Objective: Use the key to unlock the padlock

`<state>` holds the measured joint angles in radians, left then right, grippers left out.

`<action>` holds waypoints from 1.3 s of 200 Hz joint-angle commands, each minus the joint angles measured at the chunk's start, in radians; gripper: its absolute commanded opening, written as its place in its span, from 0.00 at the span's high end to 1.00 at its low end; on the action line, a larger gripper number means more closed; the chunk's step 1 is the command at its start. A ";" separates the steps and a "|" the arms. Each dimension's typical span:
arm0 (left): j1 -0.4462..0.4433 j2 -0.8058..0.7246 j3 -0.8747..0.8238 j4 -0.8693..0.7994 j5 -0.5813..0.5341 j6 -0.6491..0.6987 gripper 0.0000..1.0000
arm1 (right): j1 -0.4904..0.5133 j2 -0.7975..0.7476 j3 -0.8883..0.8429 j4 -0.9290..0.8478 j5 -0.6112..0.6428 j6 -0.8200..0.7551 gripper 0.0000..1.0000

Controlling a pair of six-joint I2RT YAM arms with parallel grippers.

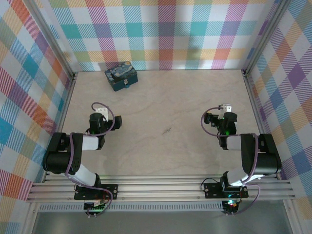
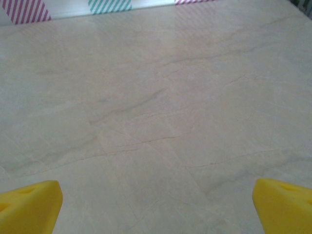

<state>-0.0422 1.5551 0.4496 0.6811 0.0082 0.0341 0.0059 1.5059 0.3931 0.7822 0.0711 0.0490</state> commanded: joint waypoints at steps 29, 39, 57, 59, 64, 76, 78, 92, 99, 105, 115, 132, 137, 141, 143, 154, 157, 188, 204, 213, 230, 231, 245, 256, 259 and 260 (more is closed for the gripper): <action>0.011 -0.079 0.240 -0.457 -0.132 -0.093 0.00 | 0.006 -0.189 0.098 -0.293 -0.076 -0.030 0.00; 0.013 -0.063 0.316 -0.581 -0.144 -0.129 0.00 | 0.006 -0.228 0.139 -0.407 -0.096 -0.024 0.00; 0.030 -0.004 0.472 -0.784 -0.122 -0.231 0.00 | 0.006 -0.281 0.191 -0.532 -0.127 -0.015 0.00; 0.033 0.005 0.491 -0.808 -0.116 -0.241 0.00 | 0.006 -0.286 0.194 -0.540 -0.127 -0.010 0.00; 0.041 0.028 0.537 -0.860 -0.096 -0.265 0.00 | 0.006 -0.299 0.200 -0.556 -0.125 0.002 0.00; 0.063 0.104 0.656 -0.967 -0.044 -0.323 0.00 | 0.006 -0.329 0.213 -0.591 -0.111 0.042 0.00; 0.068 0.116 0.676 -0.993 -0.032 -0.333 0.00 | 0.006 -0.333 0.217 -0.598 -0.107 0.052 0.00; 0.099 0.209 0.807 -1.087 0.063 -0.384 0.00 | 0.005 -0.346 0.276 -0.719 -0.067 0.153 0.00; 0.110 0.252 0.867 -1.115 0.101 -0.407 0.00 | 0.005 -0.336 0.320 -0.800 -0.068 0.186 0.00; 0.116 0.288 0.914 -1.137 0.122 -0.423 0.01 | 0.005 -0.321 0.365 -0.865 -0.076 0.198 0.00; 0.122 0.345 0.997 -1.168 0.140 -0.444 0.03 | 0.004 -0.282 0.431 -0.959 -0.106 0.214 0.00; 0.131 0.440 1.127 -1.196 0.194 -0.487 0.08 | 0.005 -0.202 0.541 -1.117 -0.151 0.237 0.00; 0.135 0.473 1.162 -1.199 0.218 -0.505 0.10 | 0.005 -0.178 0.570 -1.158 -0.164 0.241 0.00; 0.139 0.496 1.190 -1.200 0.237 -0.523 0.11 | 0.004 -0.161 0.590 -1.186 -0.174 0.247 0.00; 0.141 0.508 1.203 -1.200 0.248 -0.530 0.12 | 0.005 -0.153 0.599 -1.197 -0.177 0.250 0.00; 0.152 0.570 1.273 -1.195 0.300 -0.582 0.13 | 0.005 -0.115 0.641 -1.256 -0.190 0.272 0.00; 0.155 0.582 1.288 -1.193 0.315 -0.594 0.13 | 0.006 -0.107 0.648 -1.264 -0.194 0.277 0.00; 0.162 0.720 1.466 -1.182 0.371 -0.666 0.18 | 0.006 -0.085 0.646 -1.252 -0.235 0.339 0.00; 0.163 0.775 1.554 -1.195 0.380 -0.672 0.19 | 0.007 -0.081 0.638 -1.242 -0.242 0.360 0.00; 0.163 0.801 1.596 -1.201 0.384 -0.678 0.20 | 0.009 -0.073 0.638 -1.243 -0.252 0.366 0.00; 0.165 0.851 1.669 -1.202 0.401 -0.692 0.20 | 0.011 -0.052 0.644 -1.244 -0.274 0.375 0.00; 0.165 0.855 1.674 -1.203 0.402 -0.693 0.20 | 0.012 -0.050 0.645 -1.244 -0.274 0.375 0.00; 0.165 0.910 1.754 -1.232 0.419 -0.701 0.22 | 0.013 -0.026 0.656 -1.240 -0.307 0.382 0.03; 0.165 0.951 1.806 -1.257 0.430 -0.707 0.24 | 0.016 -0.005 0.669 -1.235 -0.338 0.388 0.06; 0.165 0.960 1.817 -1.262 0.433 -0.709 0.25 | 0.017 0.002 0.673 -1.235 -0.344 0.390 0.07; 0.164 0.963 1.820 -1.263 0.433 -0.709 0.25 | 0.017 0.004 0.675 -1.235 -0.346 0.391 0.07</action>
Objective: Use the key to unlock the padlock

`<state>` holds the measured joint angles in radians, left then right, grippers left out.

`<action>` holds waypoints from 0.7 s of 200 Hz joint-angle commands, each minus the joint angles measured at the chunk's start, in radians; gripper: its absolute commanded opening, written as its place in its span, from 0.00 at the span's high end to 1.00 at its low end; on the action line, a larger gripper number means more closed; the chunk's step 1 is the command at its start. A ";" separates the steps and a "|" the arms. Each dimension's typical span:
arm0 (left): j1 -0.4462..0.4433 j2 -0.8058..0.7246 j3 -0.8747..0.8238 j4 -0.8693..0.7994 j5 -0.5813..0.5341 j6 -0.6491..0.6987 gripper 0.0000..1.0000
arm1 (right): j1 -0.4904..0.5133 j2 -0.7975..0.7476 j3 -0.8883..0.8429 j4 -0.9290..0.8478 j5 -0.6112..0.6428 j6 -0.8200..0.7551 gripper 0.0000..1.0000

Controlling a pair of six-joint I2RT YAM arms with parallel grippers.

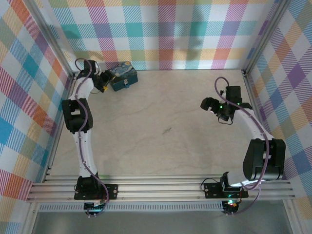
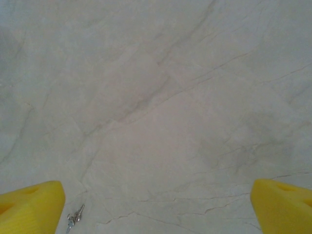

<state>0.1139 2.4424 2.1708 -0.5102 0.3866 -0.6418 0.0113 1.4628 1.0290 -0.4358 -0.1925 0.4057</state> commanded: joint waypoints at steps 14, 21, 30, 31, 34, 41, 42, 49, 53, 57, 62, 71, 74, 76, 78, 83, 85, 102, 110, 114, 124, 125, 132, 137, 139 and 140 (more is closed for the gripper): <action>0.009 0.100 0.120 -0.096 0.056 -0.035 0.27 | 0.019 0.075 0.063 -0.018 -0.104 0.042 0.09; 0.009 0.101 0.115 -0.105 0.052 -0.031 0.29 | 0.026 0.086 0.076 -0.026 -0.104 0.042 0.09; 0.007 0.092 0.094 -0.112 0.052 -0.024 0.31 | 0.034 0.094 0.090 -0.035 -0.098 0.038 0.10; 0.007 0.090 0.091 -0.112 0.052 -0.023 0.31 | 0.034 0.095 0.090 -0.035 -0.097 0.037 0.10; 0.007 0.083 0.079 -0.111 0.052 -0.020 0.31 | 0.037 0.096 0.093 -0.038 -0.096 0.036 0.10; 0.004 0.065 0.045 -0.107 0.051 -0.013 0.33 | 0.044 0.097 0.098 -0.041 -0.094 0.036 0.10; 0.004 0.062 0.039 -0.107 0.051 -0.012 0.33 | 0.045 0.097 0.098 -0.040 -0.094 0.036 0.10; 0.002 0.040 0.001 -0.099 0.051 -0.005 0.33 | 0.049 0.095 0.100 -0.041 -0.093 0.039 0.10; 0.000 0.027 -0.027 -0.093 0.051 -0.001 0.34 | 0.051 0.092 0.099 -0.043 -0.092 0.042 0.10; -0.001 0.014 -0.056 -0.088 0.052 0.002 0.35 | 0.052 0.088 0.097 -0.042 -0.091 0.046 0.10; -0.003 -0.004 -0.090 -0.077 0.061 0.004 0.36 | 0.056 0.082 0.092 -0.039 -0.088 0.051 0.10; -0.005 -0.034 -0.152 -0.050 0.089 0.007 0.40 | 0.060 0.066 0.077 -0.029 -0.086 0.064 0.10; -0.007 -0.044 -0.169 -0.043 0.098 0.009 0.41 | 0.062 0.059 0.071 -0.025 -0.085 0.068 0.10; -0.007 -0.051 -0.189 -0.040 0.103 0.010 0.42 | 0.063 0.056 0.067 -0.021 -0.085 0.071 0.10; -0.008 -0.057 -0.203 -0.036 0.105 0.011 0.43 | 0.064 0.052 0.063 -0.017 -0.085 0.074 0.10; -0.010 -0.075 -0.236 -0.031 0.111 0.017 0.44 | 0.068 0.041 0.054 -0.010 -0.084 0.082 0.10; -0.011 -0.082 -0.249 -0.031 0.112 0.019 0.45 | 0.069 0.036 0.049 -0.007 -0.084 0.085 0.10; -0.017 -0.143 -0.357 -0.020 0.117 0.038 0.47 | 0.079 0.001 0.017 0.006 -0.080 0.108 0.10; -0.021 -0.179 -0.413 -0.008 0.121 0.039 0.48 | 0.082 -0.012 0.006 0.006 -0.082 0.116 0.10; -0.022 -0.194 -0.440 -0.004 0.122 0.041 0.49 | 0.086 -0.018 0.002 0.004 -0.082 0.121 0.10; -0.027 -0.233 -0.506 0.008 0.127 0.042 0.50 | 0.092 -0.036 -0.008 0.002 -0.082 0.129 0.10; -0.028 -0.238 -0.513 0.010 0.127 0.044 0.50 | 0.093 -0.037 -0.009 0.002 -0.082 0.128 0.10; -0.033 -0.267 -0.557 0.018 0.129 0.047 0.50 | 0.100 -0.050 -0.015 -0.002 -0.081 0.134 0.10; -0.037 -0.288 -0.589 0.025 0.130 0.048 0.50 | 0.105 -0.059 -0.019 -0.006 -0.079 0.136 0.10; -0.039 -0.295 -0.602 0.028 0.129 0.049 0.50 | 0.107 -0.061 -0.021 -0.007 -0.079 0.137 0.10; -0.040 -0.299 -0.606 0.030 0.130 0.051 0.50 | 0.107 -0.063 -0.022 -0.007 -0.079 0.137 0.10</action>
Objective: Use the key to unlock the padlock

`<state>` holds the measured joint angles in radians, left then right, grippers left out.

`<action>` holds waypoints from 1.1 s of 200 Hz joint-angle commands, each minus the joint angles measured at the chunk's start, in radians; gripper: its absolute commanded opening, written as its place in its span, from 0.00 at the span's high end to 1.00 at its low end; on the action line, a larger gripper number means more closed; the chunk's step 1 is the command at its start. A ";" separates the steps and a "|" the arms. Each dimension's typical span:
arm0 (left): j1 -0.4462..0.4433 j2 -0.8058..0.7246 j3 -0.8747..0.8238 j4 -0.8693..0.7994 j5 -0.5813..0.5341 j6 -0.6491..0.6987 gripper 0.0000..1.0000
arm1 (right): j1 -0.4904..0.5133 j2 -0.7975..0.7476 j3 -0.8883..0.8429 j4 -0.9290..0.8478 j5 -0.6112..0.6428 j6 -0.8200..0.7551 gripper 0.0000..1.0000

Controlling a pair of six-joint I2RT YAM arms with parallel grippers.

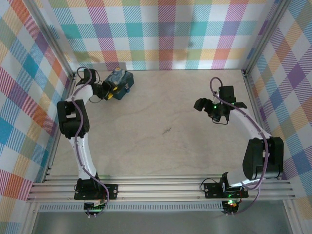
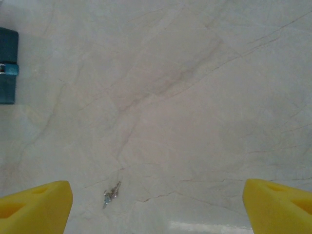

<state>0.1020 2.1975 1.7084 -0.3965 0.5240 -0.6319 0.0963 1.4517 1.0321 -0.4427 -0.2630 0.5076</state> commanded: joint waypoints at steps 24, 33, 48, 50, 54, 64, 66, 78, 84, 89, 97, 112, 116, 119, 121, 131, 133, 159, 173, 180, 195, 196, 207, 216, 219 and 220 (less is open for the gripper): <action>-0.058 -0.142 -0.279 -0.061 0.009 0.062 0.52 | 0.050 -0.090 -0.032 -0.026 0.002 0.041 0.10; -0.069 -0.170 -0.317 -0.062 0.015 0.074 0.52 | 0.061 -0.102 -0.030 -0.039 0.007 0.038 0.10; -0.085 -0.222 -0.394 -0.059 0.016 0.083 0.55 | 0.077 -0.119 -0.030 -0.051 0.015 0.037 0.11; -0.088 -0.229 -0.404 -0.058 0.018 0.084 0.55 | 0.080 -0.121 -0.030 -0.051 0.015 0.037 0.11; -0.092 -0.247 -0.424 -0.054 0.017 0.084 0.55 | 0.084 -0.124 -0.030 -0.055 0.015 0.038 0.11; -0.102 -0.286 -0.470 -0.049 0.019 0.091 0.55 | 0.096 -0.132 -0.027 -0.061 0.017 0.038 0.11; -0.103 -0.293 -0.480 -0.048 0.019 0.093 0.55 | 0.097 -0.134 -0.027 -0.062 0.019 0.038 0.11; -0.113 -0.339 -0.534 -0.049 0.025 0.109 0.55 | 0.117 -0.144 -0.023 -0.072 0.026 0.037 0.11; -0.117 -0.362 -0.560 -0.052 0.026 0.115 0.55 | 0.129 -0.149 -0.021 -0.077 0.032 0.034 0.11; -0.120 -0.381 -0.577 -0.055 0.026 0.119 0.55 | 0.141 -0.154 -0.020 -0.081 0.037 0.030 0.11; -0.124 -0.412 -0.613 -0.056 0.034 0.125 0.55 | 0.161 -0.160 -0.017 -0.089 0.048 0.021 0.11; -0.131 -0.474 -0.674 -0.072 0.036 0.140 0.56 | 0.201 -0.167 -0.008 -0.110 0.064 0.011 0.11; -0.132 -0.492 -0.690 -0.079 0.032 0.143 0.56 | 0.211 -0.167 -0.006 -0.118 0.068 0.008 0.11; -0.133 -0.507 -0.701 -0.085 0.028 0.147 0.56 | 0.218 -0.167 -0.003 -0.122 0.071 0.007 0.11; -0.133 -0.517 -0.708 -0.089 0.025 0.149 0.55 | 0.223 -0.167 -0.002 -0.127 0.072 0.006 0.11; -0.133 -0.565 -0.744 -0.119 0.001 0.164 0.55 | 0.253 -0.165 0.006 -0.145 0.081 0.005 0.11; -0.133 -0.575 -0.751 -0.126 -0.005 0.167 0.56 | 0.258 -0.165 0.007 -0.149 0.083 0.006 0.11; -0.133 -0.703 -0.810 -0.211 -0.065 0.195 0.53 | 0.341 -0.152 0.036 -0.189 0.112 0.016 0.11; -0.131 -0.753 -0.825 -0.249 -0.084 0.203 0.49 | 0.382 -0.135 0.054 -0.199 0.128 0.025 0.11; -0.132 -0.772 -0.827 -0.269 -0.093 0.207 0.47 | 0.400 -0.123 0.062 -0.200 0.134 0.030 0.11; -0.130 -0.809 -0.834 -0.304 -0.104 0.203 0.44 | 0.432 -0.089 0.086 -0.205 0.137 0.035 0.11; -0.130 -0.812 -0.835 -0.306 -0.105 0.203 0.43 | 0.435 -0.086 0.088 -0.206 0.137 0.035 0.11; -0.130 -0.840 -0.841 -0.322 -0.109 0.186 0.41 | 0.457 -0.055 0.114 -0.211 0.137 0.033 0.11; -0.130 -0.865 -0.847 -0.330 -0.113 0.169 0.38 | 0.473 -0.029 0.140 -0.220 0.137 0.029 0.11; -0.130 -0.872 -0.848 -0.333 -0.114 0.164 0.38 | 0.479 -0.020 0.150 -0.221 0.137 0.026 0.11; -0.129 -0.874 -0.848 -0.334 -0.115 0.162 0.37 | 0.480 -0.016 0.152 -0.223 0.138 0.026 0.11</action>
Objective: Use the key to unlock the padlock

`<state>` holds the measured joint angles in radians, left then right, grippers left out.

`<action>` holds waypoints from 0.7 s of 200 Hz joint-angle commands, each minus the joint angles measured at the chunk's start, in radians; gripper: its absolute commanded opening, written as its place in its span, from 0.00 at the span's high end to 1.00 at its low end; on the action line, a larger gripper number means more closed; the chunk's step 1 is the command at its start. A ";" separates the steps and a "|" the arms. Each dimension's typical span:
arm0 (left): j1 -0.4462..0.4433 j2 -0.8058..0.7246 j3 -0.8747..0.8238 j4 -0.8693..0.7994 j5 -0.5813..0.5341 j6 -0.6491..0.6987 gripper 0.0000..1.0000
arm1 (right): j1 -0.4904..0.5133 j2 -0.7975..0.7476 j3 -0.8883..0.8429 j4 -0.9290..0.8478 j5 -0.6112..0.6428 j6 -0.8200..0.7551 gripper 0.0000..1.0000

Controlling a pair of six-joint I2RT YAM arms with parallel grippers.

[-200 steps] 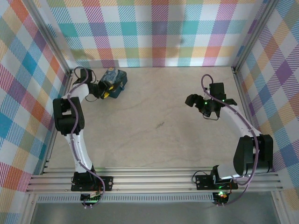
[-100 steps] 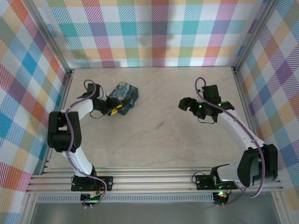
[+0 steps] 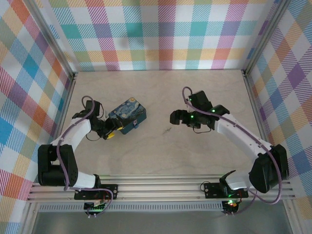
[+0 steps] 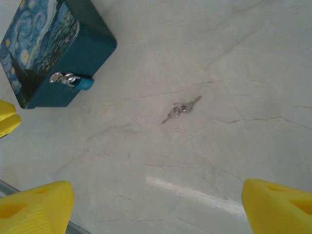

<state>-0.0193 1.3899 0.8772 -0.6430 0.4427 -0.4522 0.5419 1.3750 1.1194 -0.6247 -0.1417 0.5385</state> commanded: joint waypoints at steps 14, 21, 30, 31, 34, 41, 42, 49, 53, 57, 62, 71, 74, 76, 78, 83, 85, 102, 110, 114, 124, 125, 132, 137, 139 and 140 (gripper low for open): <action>-0.007 -0.096 -0.016 -0.107 -0.049 -0.045 0.34 | 0.048 0.112 0.108 -0.051 0.007 -0.014 0.11; -0.007 -0.105 -0.014 -0.116 -0.056 -0.058 0.33 | 0.050 0.141 0.129 -0.055 0.005 -0.017 0.11; -0.007 -0.117 -0.010 -0.119 -0.066 -0.074 0.32 | 0.052 0.189 0.159 -0.063 0.008 -0.022 0.11; -0.007 -0.117 -0.010 -0.119 -0.067 -0.076 0.32 | 0.053 0.195 0.162 -0.064 0.009 -0.024 0.11; -0.007 -0.119 -0.010 -0.118 -0.071 -0.081 0.32 | 0.052 0.212 0.176 -0.066 0.010 -0.031 0.10; -0.007 -0.124 -0.011 -0.110 -0.078 -0.098 0.32 | 0.052 0.256 0.209 -0.069 0.006 -0.052 0.11; -0.007 -0.124 -0.012 -0.108 -0.079 -0.100 0.32 | 0.052 0.265 0.213 -0.069 0.005 -0.056 0.11; -0.007 -0.129 -0.014 -0.096 -0.083 -0.117 0.32 | 0.052 0.314 0.256 -0.075 -0.003 -0.079 0.11; -0.007 -0.131 -0.012 -0.096 -0.090 -0.130 0.32 | 0.052 0.344 0.286 -0.085 -0.008 -0.089 0.11; -0.005 -0.135 -0.013 -0.096 -0.098 -0.149 0.32 | 0.052 0.374 0.324 -0.103 -0.014 -0.098 0.11; -0.006 -0.140 -0.018 -0.086 -0.102 -0.178 0.32 | 0.053 0.415 0.375 -0.131 -0.023 -0.110 0.11; -0.007 -0.157 -0.035 -0.041 -0.096 -0.228 0.32 | 0.053 0.474 0.459 -0.148 -0.049 -0.135 0.11; -0.007 -0.165 -0.041 -0.026 -0.095 -0.240 0.32 | 0.054 0.493 0.479 -0.143 -0.058 -0.146 0.11; -0.007 -0.168 -0.044 -0.018 -0.096 -0.252 0.32 | 0.055 0.503 0.489 -0.139 -0.064 -0.153 0.11; -0.007 -0.172 -0.047 -0.008 -0.098 -0.262 0.32 | 0.056 0.512 0.500 -0.132 -0.067 -0.161 0.11; -0.007 -0.179 -0.054 0.012 -0.107 -0.281 0.32 | 0.058 0.539 0.519 -0.108 -0.074 -0.178 0.11; -0.007 -0.183 -0.056 0.018 -0.111 -0.286 0.32 | 0.059 0.548 0.525 -0.098 -0.075 -0.184 0.11; -0.006 -0.169 -0.013 -0.007 -0.146 -0.287 0.32 | 0.059 0.647 0.598 -0.061 -0.085 -0.203 0.11; -0.005 -0.149 0.029 -0.052 -0.153 -0.273 0.32 | 0.060 0.700 0.671 -0.088 -0.102 -0.199 0.11; -0.005 -0.140 0.047 -0.069 -0.153 -0.266 0.32 | 0.060 0.722 0.704 -0.099 -0.115 -0.194 0.11; -0.005 -0.120 0.082 -0.103 -0.148 -0.254 0.32 | 0.061 0.765 0.765 -0.097 -0.156 -0.175 0.11; -0.005 -0.119 0.084 -0.105 -0.148 -0.252 0.32 | 0.061 0.768 0.769 -0.094 -0.160 -0.173 0.11; -0.005 -0.111 0.096 -0.114 -0.147 -0.249 0.32 | 0.063 0.792 0.797 -0.070 -0.192 -0.164 0.12; -0.005 -0.107 0.100 -0.114 -0.148 -0.247 0.32 | 0.064 0.808 0.814 -0.060 -0.210 -0.166 0.12; -0.005 -0.104 0.100 -0.112 -0.147 -0.247 0.32 | 0.065 0.815 0.822 -0.058 -0.216 -0.167 0.13; -0.005 -0.104 0.101 -0.111 -0.148 -0.247 0.32 | 0.065 0.818 0.826 -0.058 -0.220 -0.168 0.13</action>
<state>-0.0193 1.2610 0.9180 -0.7071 0.3126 -0.6922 0.5953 2.1372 1.8515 -0.6941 -0.2443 0.3832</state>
